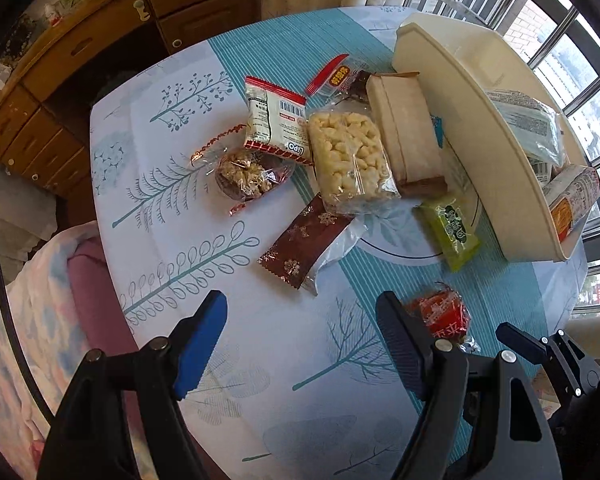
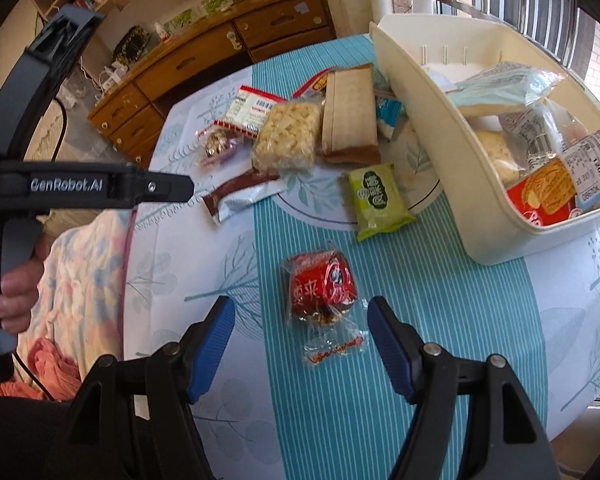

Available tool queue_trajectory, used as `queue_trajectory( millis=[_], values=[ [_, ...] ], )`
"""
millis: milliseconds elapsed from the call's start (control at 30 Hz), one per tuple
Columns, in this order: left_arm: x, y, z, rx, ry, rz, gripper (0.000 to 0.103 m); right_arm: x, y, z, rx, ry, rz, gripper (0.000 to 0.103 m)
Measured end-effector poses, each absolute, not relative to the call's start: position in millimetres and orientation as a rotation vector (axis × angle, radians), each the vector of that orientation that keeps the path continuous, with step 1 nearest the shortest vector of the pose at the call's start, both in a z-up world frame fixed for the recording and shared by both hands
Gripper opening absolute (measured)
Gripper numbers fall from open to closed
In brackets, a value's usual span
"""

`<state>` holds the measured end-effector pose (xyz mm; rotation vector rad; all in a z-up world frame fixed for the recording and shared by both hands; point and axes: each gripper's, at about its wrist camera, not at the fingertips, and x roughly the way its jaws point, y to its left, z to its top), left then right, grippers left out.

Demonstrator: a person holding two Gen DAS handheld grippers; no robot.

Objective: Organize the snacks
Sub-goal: 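Lower left tool to dark red wrapper while right tool reaches red packet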

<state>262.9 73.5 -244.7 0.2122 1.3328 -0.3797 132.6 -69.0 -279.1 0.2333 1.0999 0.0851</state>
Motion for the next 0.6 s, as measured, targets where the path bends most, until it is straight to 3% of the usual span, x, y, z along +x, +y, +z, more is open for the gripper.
queue_trajectory(
  millis=[600],
  values=[
    [302, 53, -313, 0.186, 1.427, -0.381, 0.076, 153, -60, -306, 0.045, 1.156, 0.183, 0.066]
  ],
)
